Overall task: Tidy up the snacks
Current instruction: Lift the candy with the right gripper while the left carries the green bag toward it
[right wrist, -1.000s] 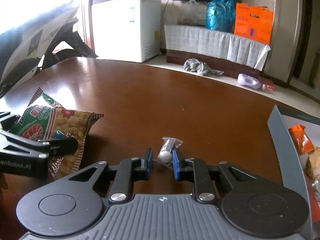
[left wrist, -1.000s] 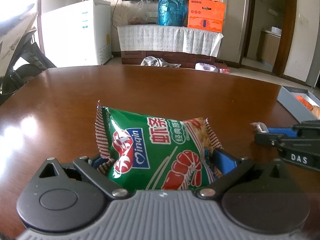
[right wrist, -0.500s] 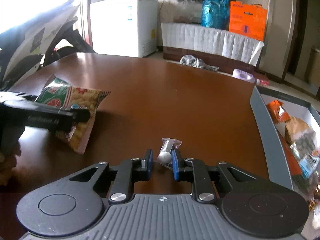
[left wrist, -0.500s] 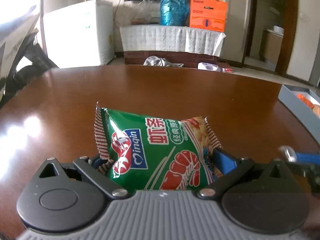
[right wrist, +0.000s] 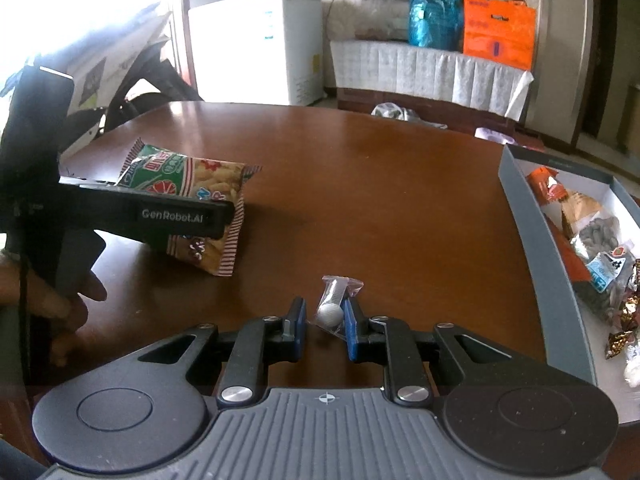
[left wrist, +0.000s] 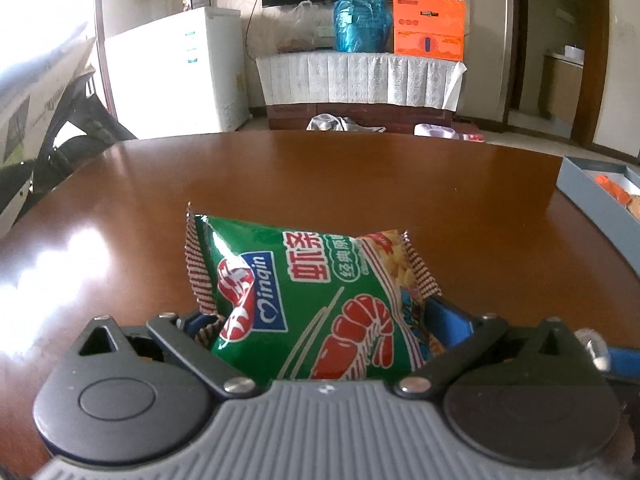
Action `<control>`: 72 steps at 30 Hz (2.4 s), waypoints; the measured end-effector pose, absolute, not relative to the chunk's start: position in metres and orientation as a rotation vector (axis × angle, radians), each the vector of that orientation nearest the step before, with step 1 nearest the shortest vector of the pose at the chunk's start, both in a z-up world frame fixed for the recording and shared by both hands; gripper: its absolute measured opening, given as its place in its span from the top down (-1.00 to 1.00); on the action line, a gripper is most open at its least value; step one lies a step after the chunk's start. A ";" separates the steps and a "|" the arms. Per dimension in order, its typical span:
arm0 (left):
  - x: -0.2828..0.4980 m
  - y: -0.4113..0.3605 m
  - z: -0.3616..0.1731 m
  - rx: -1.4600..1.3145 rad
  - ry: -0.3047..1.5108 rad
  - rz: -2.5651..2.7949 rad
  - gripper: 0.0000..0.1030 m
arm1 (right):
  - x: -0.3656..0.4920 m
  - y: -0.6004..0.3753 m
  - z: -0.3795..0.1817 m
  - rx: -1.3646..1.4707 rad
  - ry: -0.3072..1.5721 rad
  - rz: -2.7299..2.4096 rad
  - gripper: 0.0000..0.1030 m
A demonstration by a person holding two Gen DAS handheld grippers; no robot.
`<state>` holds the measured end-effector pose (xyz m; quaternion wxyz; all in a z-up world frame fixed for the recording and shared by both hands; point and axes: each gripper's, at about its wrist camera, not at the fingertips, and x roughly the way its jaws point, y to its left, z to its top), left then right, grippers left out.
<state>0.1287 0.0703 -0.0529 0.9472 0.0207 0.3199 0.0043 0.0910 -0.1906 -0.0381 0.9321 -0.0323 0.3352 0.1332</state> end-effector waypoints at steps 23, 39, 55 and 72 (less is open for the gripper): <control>0.144 0.075 -0.053 -0.015 0.680 -0.020 -0.90 | 0.096 -0.190 -0.043 -0.066 0.645 0.240 0.56; 0.134 0.072 -0.046 -0.035 0.645 -0.044 -0.44 | 0.093 -0.197 -0.032 -0.031 0.628 0.271 0.57; 0.123 0.060 -0.039 0.050 0.611 -0.007 -0.43 | 0.077 -0.196 -0.006 -0.010 0.542 0.302 0.57; 0.100 0.029 -0.025 0.087 0.542 -0.042 -0.43 | 0.044 -0.205 0.010 -0.006 0.463 0.272 0.57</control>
